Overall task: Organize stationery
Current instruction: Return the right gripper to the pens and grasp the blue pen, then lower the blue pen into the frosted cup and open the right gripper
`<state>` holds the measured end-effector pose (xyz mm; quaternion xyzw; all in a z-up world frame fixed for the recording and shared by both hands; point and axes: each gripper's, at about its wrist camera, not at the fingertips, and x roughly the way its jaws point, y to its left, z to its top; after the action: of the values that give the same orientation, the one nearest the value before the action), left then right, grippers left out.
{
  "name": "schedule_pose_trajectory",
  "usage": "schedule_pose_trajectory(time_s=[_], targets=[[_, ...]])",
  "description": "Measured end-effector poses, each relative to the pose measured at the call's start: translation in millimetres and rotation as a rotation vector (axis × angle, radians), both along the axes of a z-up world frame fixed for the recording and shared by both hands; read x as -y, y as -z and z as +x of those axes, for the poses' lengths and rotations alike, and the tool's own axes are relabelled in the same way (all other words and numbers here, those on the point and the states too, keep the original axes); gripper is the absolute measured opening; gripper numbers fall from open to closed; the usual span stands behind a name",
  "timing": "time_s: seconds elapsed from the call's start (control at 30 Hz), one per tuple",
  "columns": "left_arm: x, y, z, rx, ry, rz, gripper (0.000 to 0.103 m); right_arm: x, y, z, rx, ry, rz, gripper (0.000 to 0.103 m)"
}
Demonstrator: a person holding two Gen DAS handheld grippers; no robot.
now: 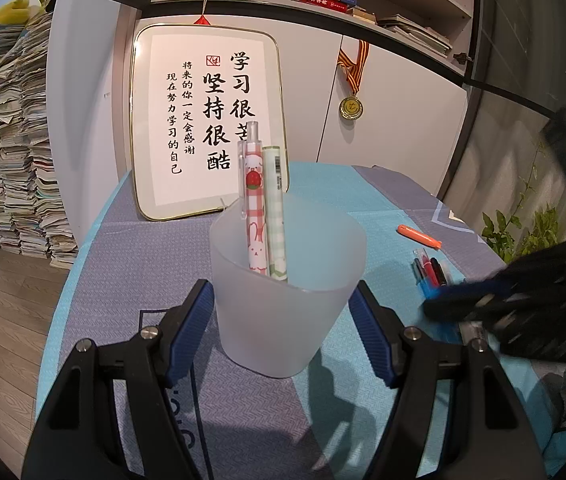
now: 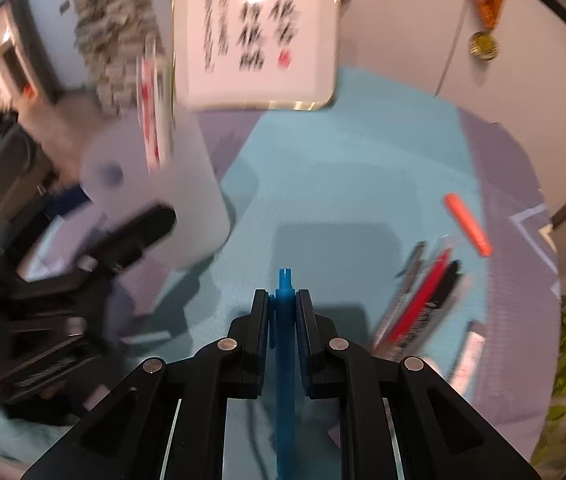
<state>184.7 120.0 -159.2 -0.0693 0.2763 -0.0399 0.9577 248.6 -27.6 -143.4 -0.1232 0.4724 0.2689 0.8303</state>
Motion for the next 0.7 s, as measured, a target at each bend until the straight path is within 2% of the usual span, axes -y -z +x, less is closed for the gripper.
schedule_pose_trajectory(time_s=[0.27, 0.43, 0.7], targets=[[0, 0, 0, 0.0, 0.0, 0.0, 0.069, 20, -51, -16, 0.135, 0.038, 0.096, 0.014], [0, 0, 0, 0.001, 0.0, 0.001, 0.069, 19, -77, -33, 0.211, 0.037, 0.137, 0.011], [-1, 0, 0, 0.0, 0.0, 0.001, 0.069, 5, -127, -36, 0.35, 0.015, 0.2, 0.011]])
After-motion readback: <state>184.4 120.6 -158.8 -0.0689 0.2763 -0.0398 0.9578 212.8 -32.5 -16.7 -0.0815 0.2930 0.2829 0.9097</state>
